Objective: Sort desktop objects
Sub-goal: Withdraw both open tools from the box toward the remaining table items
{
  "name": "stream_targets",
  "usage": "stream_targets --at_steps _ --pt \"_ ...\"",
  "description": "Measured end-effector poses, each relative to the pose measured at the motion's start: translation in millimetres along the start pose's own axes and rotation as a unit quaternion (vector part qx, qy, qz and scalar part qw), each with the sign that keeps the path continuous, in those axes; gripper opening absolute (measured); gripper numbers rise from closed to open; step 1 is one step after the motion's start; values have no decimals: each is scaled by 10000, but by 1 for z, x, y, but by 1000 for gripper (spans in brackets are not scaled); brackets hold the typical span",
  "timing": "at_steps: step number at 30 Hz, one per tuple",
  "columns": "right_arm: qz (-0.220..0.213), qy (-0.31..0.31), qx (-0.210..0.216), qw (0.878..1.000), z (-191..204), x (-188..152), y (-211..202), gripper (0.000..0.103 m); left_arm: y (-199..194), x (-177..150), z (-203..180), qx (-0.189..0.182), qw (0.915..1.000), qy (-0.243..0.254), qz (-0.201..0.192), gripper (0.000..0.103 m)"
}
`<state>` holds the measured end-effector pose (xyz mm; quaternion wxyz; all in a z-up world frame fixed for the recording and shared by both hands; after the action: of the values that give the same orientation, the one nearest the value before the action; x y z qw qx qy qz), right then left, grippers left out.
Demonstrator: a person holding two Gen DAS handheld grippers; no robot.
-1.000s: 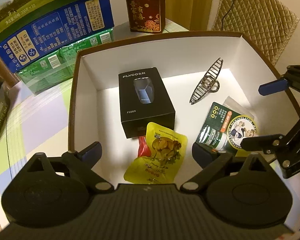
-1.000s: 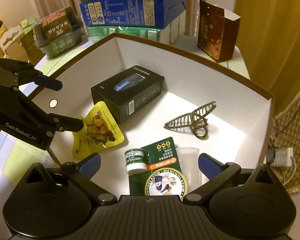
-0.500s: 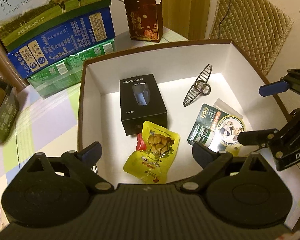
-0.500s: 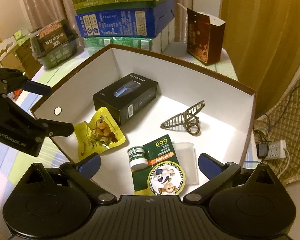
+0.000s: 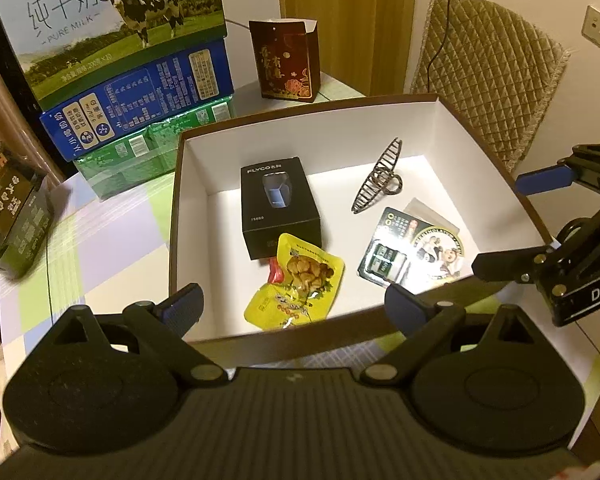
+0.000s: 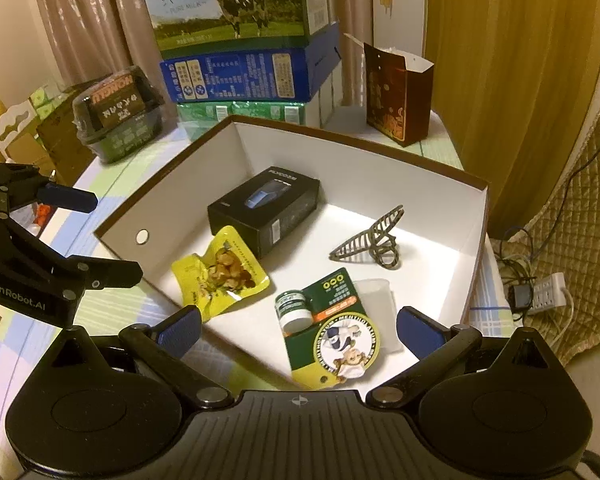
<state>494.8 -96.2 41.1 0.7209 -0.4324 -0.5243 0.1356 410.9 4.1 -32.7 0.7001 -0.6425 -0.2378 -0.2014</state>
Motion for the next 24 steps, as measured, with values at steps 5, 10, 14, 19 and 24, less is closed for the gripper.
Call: stream_targets --at_steps 5,10,14,19,24 --pt "-86 9 -23 10000 10 -10 -15 101 -18 -13 -4 -15 9999 -3 -105 96" --pt "-125 -43 -45 9999 22 -21 -28 101 -32 -27 -8 -43 9999 22 -143 96" --pt "-142 -81 -91 9998 30 -32 -36 101 -42 -41 -10 -45 9999 35 -163 96" --pt "-108 -148 -293 9994 42 -53 -39 101 -47 -65 -4 -20 10000 -41 -78 96" --pt "18 77 -194 9998 52 -77 -35 101 -45 -95 2 47 9998 -139 112 96"
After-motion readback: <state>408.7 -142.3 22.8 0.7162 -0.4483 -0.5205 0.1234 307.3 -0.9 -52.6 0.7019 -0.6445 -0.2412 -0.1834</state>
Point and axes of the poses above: each gripper's, at about its wrist camera, not at the fingertips, and y roughly the way its jaws point, z to its left, x to its top, the point moved 4 cm from there along y, roughly the way its jaws point, and after that the axes turned 3 degrees about -y, right-handed, at the moved point
